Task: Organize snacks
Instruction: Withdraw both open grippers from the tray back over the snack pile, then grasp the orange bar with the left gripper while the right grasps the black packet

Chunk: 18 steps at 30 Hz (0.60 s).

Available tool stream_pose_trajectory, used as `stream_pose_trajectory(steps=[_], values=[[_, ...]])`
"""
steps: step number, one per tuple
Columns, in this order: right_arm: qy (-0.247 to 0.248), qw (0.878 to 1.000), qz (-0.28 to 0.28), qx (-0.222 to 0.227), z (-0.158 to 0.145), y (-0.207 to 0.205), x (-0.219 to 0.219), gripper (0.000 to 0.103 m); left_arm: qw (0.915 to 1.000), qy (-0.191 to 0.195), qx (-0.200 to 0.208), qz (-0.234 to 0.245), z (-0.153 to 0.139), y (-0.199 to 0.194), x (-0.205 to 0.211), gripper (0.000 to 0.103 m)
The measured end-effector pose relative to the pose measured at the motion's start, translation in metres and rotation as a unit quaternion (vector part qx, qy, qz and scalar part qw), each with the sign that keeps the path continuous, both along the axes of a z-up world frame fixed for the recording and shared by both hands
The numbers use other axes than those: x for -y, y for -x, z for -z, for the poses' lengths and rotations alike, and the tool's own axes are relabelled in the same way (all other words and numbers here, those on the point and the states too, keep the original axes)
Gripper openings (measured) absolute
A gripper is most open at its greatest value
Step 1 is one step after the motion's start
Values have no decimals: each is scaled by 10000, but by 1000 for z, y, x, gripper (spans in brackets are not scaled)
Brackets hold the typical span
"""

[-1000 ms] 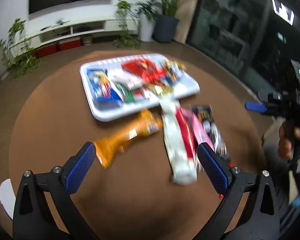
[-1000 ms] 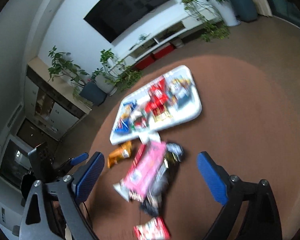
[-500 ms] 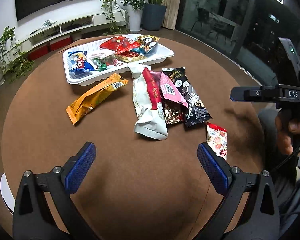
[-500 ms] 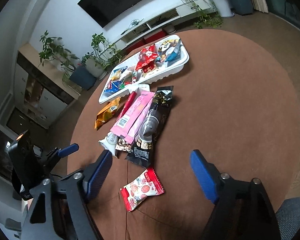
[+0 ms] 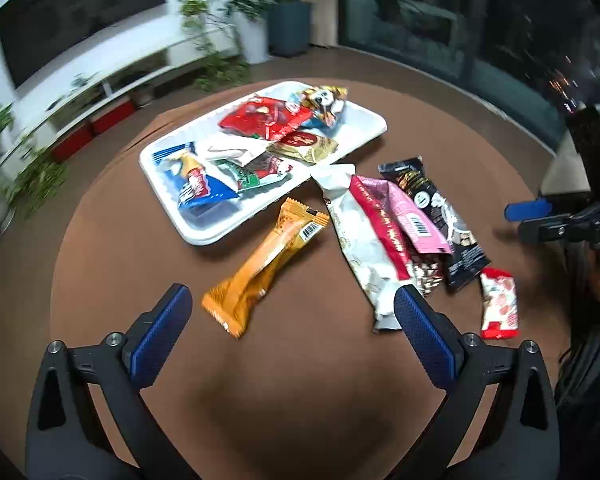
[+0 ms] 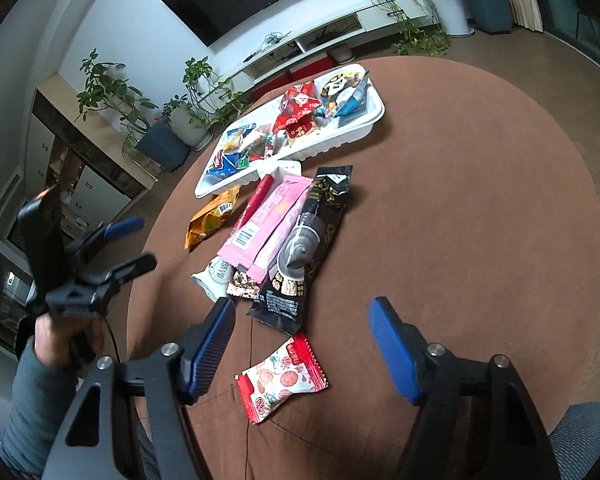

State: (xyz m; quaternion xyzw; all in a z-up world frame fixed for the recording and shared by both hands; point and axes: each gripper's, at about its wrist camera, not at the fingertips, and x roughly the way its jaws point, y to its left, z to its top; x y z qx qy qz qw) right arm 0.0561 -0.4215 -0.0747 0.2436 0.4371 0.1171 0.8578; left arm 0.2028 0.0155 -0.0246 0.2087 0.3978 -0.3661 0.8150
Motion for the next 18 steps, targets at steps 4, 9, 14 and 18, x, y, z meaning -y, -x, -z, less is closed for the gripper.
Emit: stream_pose_trajectory(steps=[4,9,14,18], values=[[-41,10000,-32,-74,5,-1,0,73,9985,-298,-309,353,16,-25,12,92],[-112,9998,-44,-173,13,-5,1,73,9944,-642,-624,560,41,-44,27,78],[-154,9996,-86,-221,18,-9,2,73,9951,-469,-721,498,45,-58,33,78],[-181,9995,-81,-253,20,-10,2,73,9946,-546,-700,542,45,-61,38,78]])
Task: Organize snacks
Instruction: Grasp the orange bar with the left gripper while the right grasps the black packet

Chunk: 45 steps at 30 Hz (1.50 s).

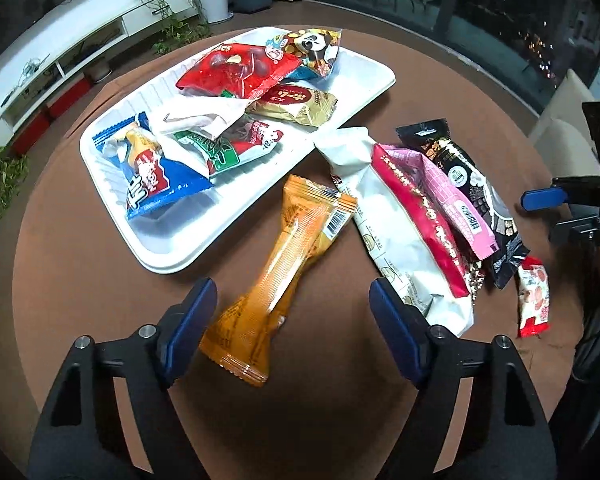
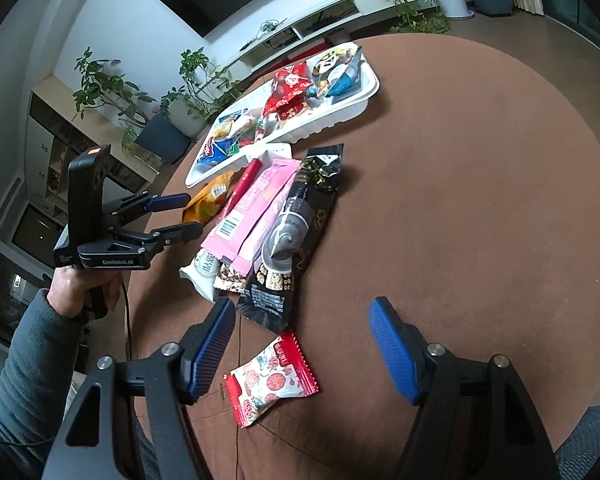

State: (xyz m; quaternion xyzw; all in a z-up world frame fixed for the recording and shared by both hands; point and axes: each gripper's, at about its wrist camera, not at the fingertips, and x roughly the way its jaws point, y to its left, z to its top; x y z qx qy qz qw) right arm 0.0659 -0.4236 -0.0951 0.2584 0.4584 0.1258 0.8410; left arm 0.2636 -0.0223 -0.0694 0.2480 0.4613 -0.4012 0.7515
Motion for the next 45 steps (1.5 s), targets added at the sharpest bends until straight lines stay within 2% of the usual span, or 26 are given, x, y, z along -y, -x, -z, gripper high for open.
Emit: stream_pose_trajectory(steps=[3,5,7,9,10,16,21,25,30,34,36,40,45], values=[[8,10000,-27,-7,1,0,0,73,10000,-15,-42,35,0,-3,7,78],[2,10000,-38,-18,2,0,-1,73,9998,-178,-85,22,4,-7,12,78],[-5,10000,-35,-26,3,0,-1,73,9994,-270,-200,-10,10,-11,16,69],[-1,10000,-20,-24,3,-1,0,73,9990,-359,-278,-56,15,-15,20,47],[4,10000,-12,-18,3,-1,0,73,9988,-395,-293,-75,17,-16,22,43],[-14,10000,25,-36,3,-1,2,73,9982,-370,-279,-375,20,-18,24,40],[25,10000,54,-8,-1,-3,2,73,9967,-235,-236,-739,20,-5,21,18],[87,9999,86,16,-4,-6,3,73,9938,187,-349,-1041,19,13,8,16],[214,9997,75,49,-10,-16,-3,69,9854,682,-482,-1482,19,32,-11,15],[408,9991,38,74,-15,-28,-10,67,9723,1175,-656,-1910,16,46,-37,15],[485,9988,6,7,-14,-38,-15,66,9632,1437,-752,-2143,15,56,-54,15],[707,9974,-95,-137,-11,-57,-28,62,9536,1709,-832,-2334,17,78,-66,15],[1176,9921,-246,-364,-1,-73,-45,57,9479,1864,-878,-2431,20,98,-71,15]])
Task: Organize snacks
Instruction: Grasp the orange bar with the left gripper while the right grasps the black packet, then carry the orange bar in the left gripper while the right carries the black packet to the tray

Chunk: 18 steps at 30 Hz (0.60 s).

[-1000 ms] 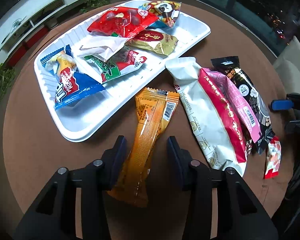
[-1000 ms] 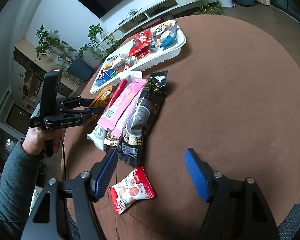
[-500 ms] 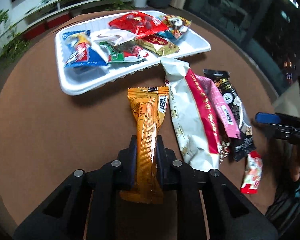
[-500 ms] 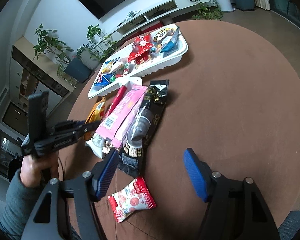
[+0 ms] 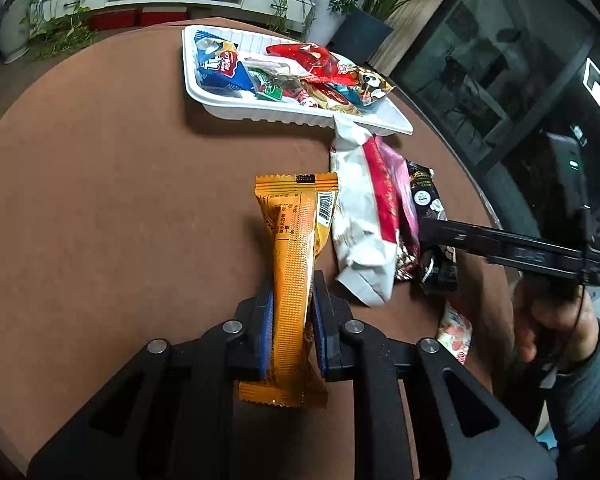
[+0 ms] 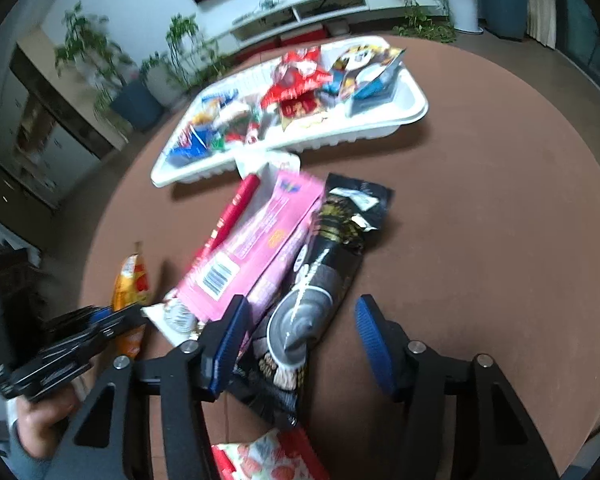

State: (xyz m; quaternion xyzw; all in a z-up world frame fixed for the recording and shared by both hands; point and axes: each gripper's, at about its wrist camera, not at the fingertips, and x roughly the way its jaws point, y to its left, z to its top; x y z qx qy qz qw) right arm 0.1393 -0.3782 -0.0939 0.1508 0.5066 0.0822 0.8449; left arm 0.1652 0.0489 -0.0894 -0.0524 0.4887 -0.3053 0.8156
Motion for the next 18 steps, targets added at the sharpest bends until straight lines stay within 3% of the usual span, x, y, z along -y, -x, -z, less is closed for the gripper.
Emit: stream_pose_trajectory(steps=[9,18], values=[[638,9978,-104,139,0,-1,-6,38,10000,54,-34,-44,4,5,6,15],[674,9975,-102,166,1,12,1,25,9999,75,-44,-98,6,6,8,15]])
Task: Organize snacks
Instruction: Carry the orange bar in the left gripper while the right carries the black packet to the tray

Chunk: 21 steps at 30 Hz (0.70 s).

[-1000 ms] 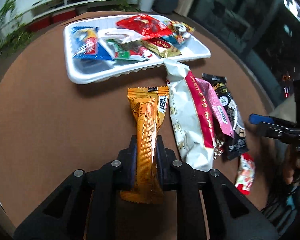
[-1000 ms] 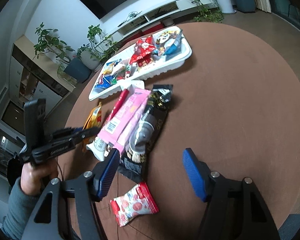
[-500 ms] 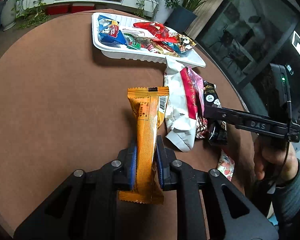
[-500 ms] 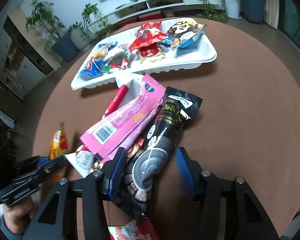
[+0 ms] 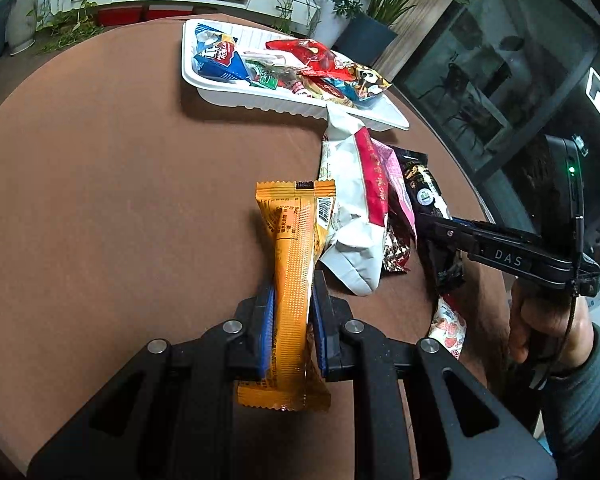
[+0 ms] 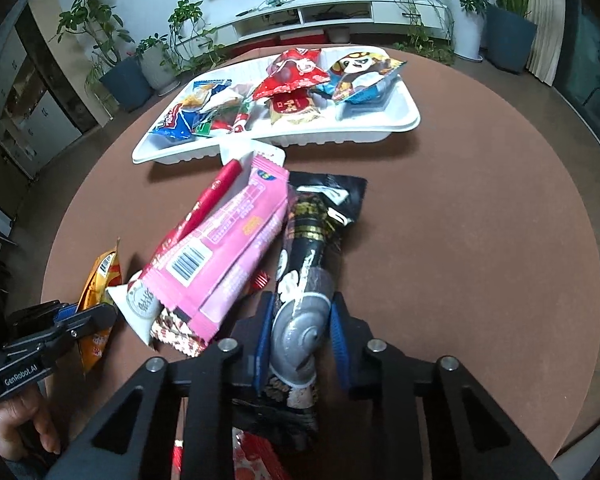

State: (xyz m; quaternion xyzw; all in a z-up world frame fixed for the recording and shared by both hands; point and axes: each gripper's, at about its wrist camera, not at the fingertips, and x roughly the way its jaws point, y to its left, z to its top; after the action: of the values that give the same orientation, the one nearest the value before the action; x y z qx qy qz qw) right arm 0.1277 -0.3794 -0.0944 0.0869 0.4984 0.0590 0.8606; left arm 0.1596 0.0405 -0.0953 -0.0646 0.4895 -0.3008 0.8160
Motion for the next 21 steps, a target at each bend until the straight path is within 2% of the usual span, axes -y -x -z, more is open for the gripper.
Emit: stream_pose_trajectory(steps=[8,15,21], values=[[-110,9998,135,64,-6,12,16,22,10000,67,7,-4,0,2,2,15],[-496,9977,382,267,-24,23,43,22,9998,203,67,-40,-9,3,-4,15],[-716,9952,591,295,-27,26,64,22,9993,337,90,-125,-16,3,-12,15]])
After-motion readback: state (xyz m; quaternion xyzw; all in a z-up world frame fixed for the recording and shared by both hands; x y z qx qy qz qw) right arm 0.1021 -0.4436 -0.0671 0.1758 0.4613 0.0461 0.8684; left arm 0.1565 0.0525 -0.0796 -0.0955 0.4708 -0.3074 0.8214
